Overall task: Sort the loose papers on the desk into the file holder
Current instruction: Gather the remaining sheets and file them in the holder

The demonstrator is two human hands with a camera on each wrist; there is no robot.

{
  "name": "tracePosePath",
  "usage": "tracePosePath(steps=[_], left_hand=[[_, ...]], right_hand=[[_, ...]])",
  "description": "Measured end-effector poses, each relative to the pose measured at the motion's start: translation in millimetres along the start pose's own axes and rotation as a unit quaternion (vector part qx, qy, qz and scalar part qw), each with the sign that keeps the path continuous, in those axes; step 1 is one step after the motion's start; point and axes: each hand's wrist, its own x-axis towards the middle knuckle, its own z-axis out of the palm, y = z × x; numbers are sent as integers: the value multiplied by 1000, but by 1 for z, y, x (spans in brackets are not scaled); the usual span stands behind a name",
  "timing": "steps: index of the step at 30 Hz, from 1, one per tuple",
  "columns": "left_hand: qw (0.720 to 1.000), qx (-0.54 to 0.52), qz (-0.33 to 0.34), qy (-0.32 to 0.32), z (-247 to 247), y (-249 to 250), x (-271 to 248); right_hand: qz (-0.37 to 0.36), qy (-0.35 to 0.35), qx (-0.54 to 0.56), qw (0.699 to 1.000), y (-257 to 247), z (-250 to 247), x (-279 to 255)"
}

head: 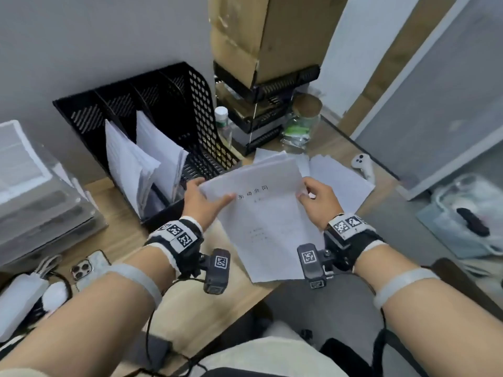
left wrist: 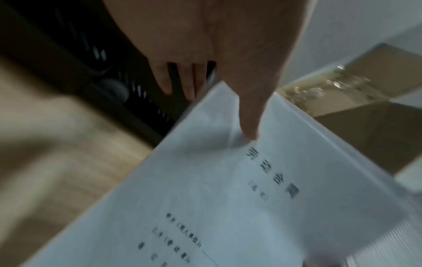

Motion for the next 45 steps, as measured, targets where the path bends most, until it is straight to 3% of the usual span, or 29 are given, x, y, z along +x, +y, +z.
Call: tracePosePath(steps=[3,4,6,10,13,15,26,28,31,34,39,42,45], left_hand=[[976,-141,-102,-130,27,-2,-1],[969,-138,-112,-174,36,0,-4],[964,-114,-125,-203,51,-3,-1],[985,-7,-118,-125,74,-8,21],[989,48,-118,-73,80,-13,39],[988,80,-122,-55,81,-16,51],[982,115,-143,-51,91,-19,58],[982,123,-132,-60,90,-15,56],[977,182,-70,-84,89,0,56],[956,267,35,-119,92,22,57],[902,345,204,-162,103,66,58],[873,326,334,-141,110,89,56],[858,311,395,-106,116,104,54]], right_hand=[[68,38,61,995,25,-14,2],[95,47,82,991,39,-16,6],[161,45,112,980,62,-13,13],[315,23,77,946,115,-21,23],[448,27,-13,894,168,-39,19],[498,13,34,866,191,-40,17],[527,49,244,813,182,-42,36],[514,68,233,823,178,-45,40],[413,83,88,903,172,-59,48],[309,80,-40,947,149,-88,59],[183,126,-249,943,86,-133,71],[79,152,-301,938,42,-152,67],[1,111,-332,937,-4,-163,67]])
